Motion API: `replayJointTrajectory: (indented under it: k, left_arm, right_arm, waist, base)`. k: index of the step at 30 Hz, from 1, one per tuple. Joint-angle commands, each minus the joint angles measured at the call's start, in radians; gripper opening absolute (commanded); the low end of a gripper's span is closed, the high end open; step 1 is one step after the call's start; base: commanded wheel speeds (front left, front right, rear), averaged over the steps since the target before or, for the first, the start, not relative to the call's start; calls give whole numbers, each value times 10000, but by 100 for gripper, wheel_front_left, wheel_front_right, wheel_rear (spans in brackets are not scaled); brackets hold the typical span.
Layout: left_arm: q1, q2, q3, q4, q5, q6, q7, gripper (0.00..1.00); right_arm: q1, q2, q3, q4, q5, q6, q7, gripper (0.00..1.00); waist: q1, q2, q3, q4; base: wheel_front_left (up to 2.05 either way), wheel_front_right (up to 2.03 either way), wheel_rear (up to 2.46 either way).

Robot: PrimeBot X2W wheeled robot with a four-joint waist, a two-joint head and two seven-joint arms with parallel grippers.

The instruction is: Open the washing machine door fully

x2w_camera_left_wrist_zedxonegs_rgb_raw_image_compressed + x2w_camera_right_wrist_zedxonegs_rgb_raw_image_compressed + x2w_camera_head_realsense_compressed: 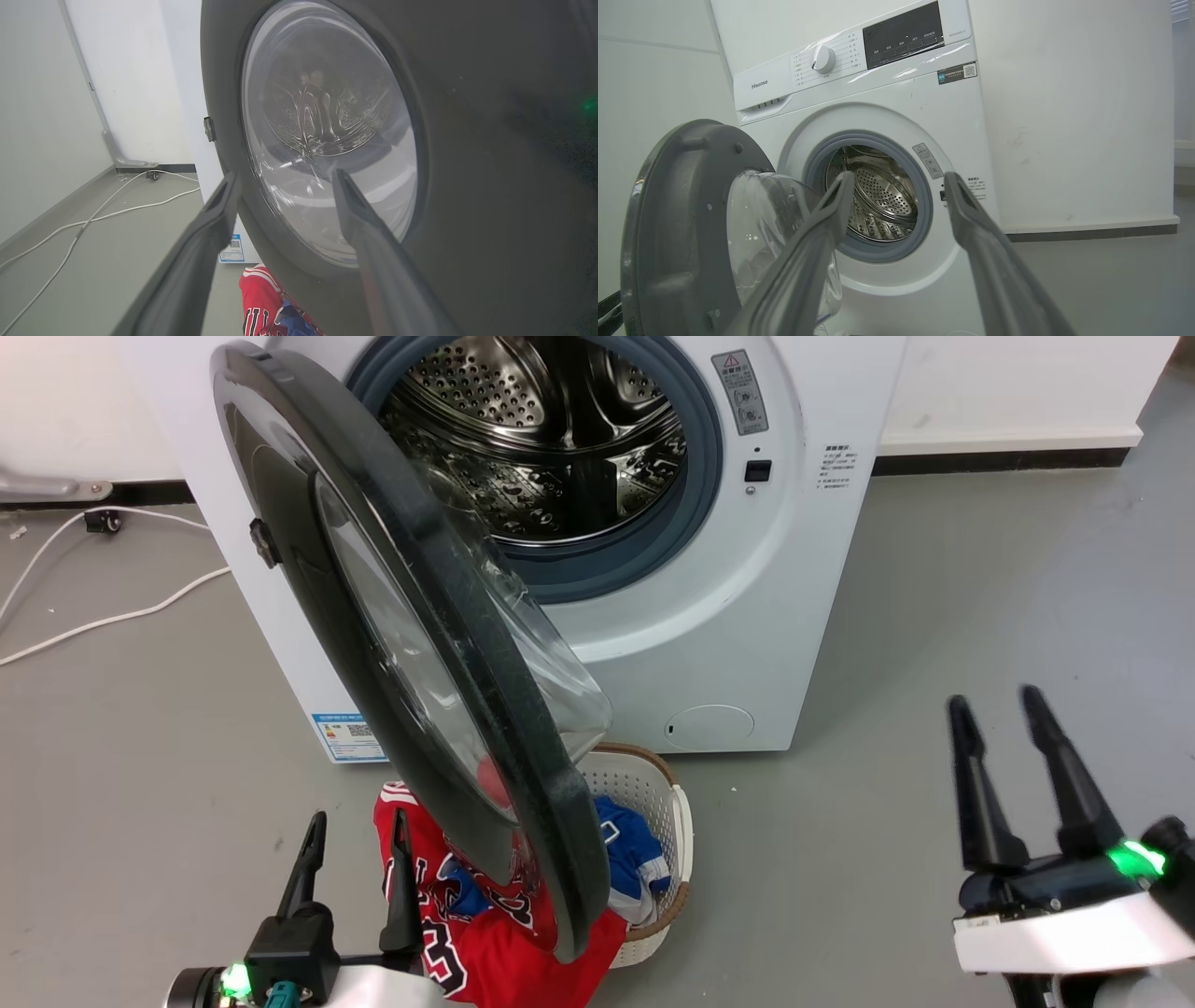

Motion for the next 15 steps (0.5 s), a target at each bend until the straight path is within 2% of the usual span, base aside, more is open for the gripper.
replayJointTrajectory:
  k: [1, 4, 7, 12, 15]
  left_arm:
    - [45, -10, 11, -15, -5, 38, -27, 100]
    - [-10, -7, -5, 3, -6, 35, -27, 100]
    - [-60, -8, -11, 16, -16, 57, -27, 100]
    - [-56, -8, -1, 25, -24, 42, -27, 100]
    - [-48, -10, -9, 31, -11, 40, -27, 100]
  right_arm:
    - [210, 210, -228, 52, -243, -9, -18, 100]
    - [346, 422, -562, 120, -1848, -6, -20, 100]
    - [564, 722, -774, 296, -2702, -6, -20, 100]
    - [840, 993, -839, 693, -3382, -6, -23, 100]
    - [928, 1078, -870, 855, -3324, -8, -22, 100]
  waist:
    - [0, 0, 13, 0]
    - [0, 0, 42, 26]
    - [0, 0, 56, 57]
    - [0, 0, 57, 100]
    - [0, 0, 48, 135]
  base:
    - [0, 0, 0]
    - [0, 0, 0]
    - [0, 0, 0]
    - [0, 0, 0]
    - [0, 0, 0]
